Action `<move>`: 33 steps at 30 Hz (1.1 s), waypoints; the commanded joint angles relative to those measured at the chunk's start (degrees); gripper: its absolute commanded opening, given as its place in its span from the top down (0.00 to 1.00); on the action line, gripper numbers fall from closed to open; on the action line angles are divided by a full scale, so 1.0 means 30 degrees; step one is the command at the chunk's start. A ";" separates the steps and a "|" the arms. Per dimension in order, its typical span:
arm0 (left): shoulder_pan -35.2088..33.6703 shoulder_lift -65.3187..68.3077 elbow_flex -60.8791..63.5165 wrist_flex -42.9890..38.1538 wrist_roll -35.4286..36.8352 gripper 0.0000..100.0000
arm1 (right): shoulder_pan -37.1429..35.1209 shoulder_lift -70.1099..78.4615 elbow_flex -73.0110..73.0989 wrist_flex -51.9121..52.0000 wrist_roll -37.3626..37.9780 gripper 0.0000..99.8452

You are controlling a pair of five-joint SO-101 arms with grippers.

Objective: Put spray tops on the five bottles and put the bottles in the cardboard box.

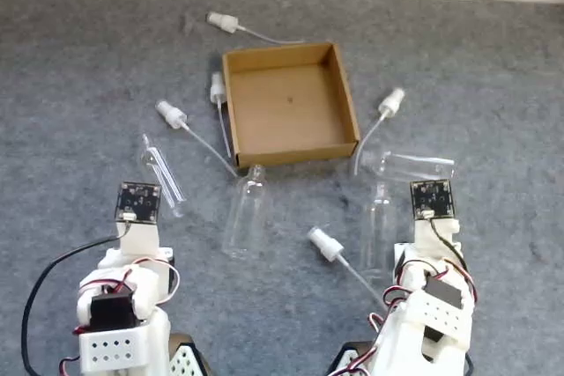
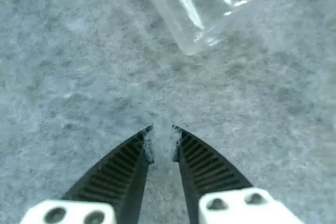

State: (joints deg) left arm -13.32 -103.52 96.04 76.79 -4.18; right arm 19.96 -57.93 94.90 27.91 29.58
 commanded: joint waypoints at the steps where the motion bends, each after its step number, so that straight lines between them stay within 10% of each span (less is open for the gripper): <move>1: 0.1656 -0.0190 0.0337 0.0147 0.0117 0.99 | -0.0249 0.0073 0.0747 0.0044 -0.0059 0.87; 13: 0.2564 -0.0190 0.0337 0.0117 0.0059 0.99 | -0.0132 0.0220 -0.1480 0.0718 -0.0059 0.87; 22: 0.2564 -0.0190 0.0337 0.0147 0.0059 0.99 | -0.0249 0.0308 -1.1619 1.0711 -0.0088 0.87; 33: 0.2564 -0.0190 0.0337 0.0147 0.0059 0.99 | 0.2007 0.7165 -1.5429 1.0476 0.0879 0.83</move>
State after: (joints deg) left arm -6.29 -103.52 96.04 76.88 -4.26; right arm 23.47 -44.84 57.89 60.79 31.52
